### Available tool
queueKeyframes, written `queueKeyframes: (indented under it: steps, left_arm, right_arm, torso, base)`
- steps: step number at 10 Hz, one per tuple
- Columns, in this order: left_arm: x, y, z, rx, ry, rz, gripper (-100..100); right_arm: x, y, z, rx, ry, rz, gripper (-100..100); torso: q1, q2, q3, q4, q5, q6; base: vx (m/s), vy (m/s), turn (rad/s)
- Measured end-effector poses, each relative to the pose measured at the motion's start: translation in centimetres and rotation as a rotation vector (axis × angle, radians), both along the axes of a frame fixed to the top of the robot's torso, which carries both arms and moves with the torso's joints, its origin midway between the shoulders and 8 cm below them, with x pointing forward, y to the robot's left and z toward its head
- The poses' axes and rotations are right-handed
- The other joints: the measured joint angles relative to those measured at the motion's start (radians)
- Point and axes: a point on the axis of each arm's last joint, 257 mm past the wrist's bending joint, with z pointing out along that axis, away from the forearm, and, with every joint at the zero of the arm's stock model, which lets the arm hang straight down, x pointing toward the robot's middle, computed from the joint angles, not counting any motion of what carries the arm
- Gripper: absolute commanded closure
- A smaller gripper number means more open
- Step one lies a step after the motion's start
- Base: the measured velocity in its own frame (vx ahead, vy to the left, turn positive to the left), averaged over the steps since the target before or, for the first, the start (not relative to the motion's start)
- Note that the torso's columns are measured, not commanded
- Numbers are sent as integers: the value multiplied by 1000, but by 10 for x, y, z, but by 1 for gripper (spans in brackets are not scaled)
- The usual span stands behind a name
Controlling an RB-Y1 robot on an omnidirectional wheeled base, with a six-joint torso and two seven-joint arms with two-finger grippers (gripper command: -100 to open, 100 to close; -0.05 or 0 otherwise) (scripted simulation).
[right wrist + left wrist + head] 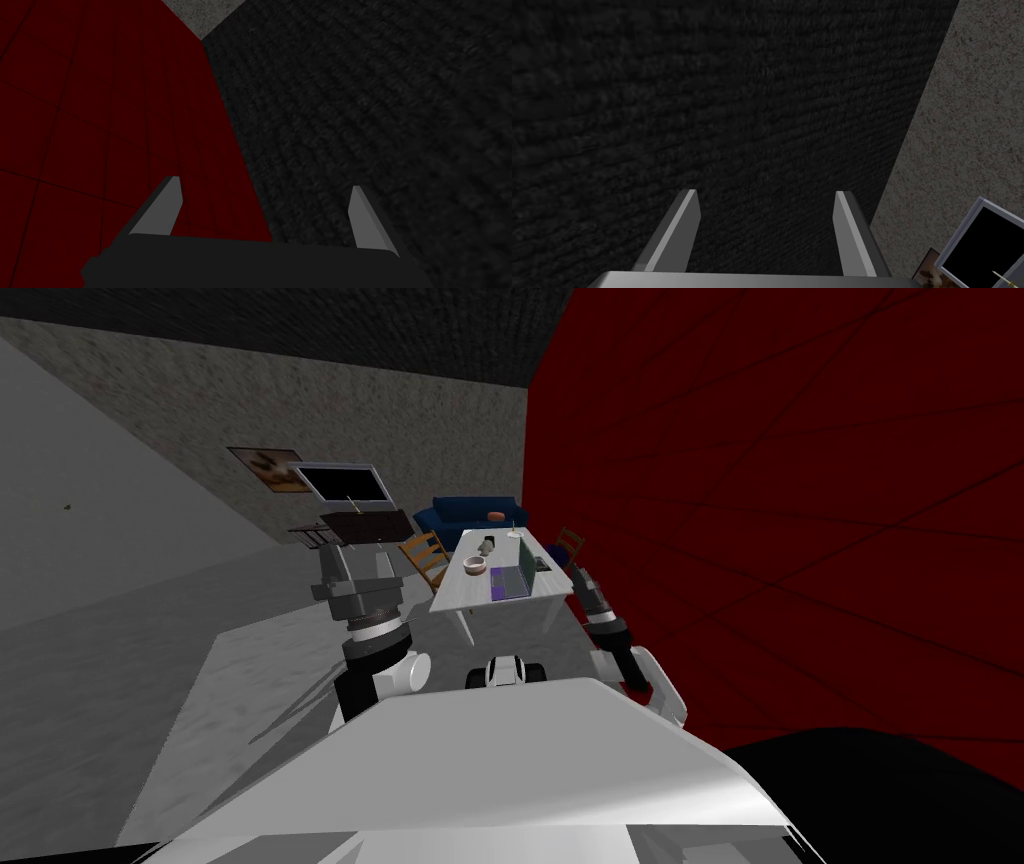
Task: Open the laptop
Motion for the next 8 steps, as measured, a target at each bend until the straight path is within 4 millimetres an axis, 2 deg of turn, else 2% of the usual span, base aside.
queueKeyframes:
  steps: [8]
  left_arm:
    - [0, 0, 0, 0, 0, 0, 0]
  right_arm:
    - [15, -24, -40, -445, 64, -167, -100]
  torso:
    - [1, 0, 0, 0, 0, 0]
  base:
    - [36, 75, -41]
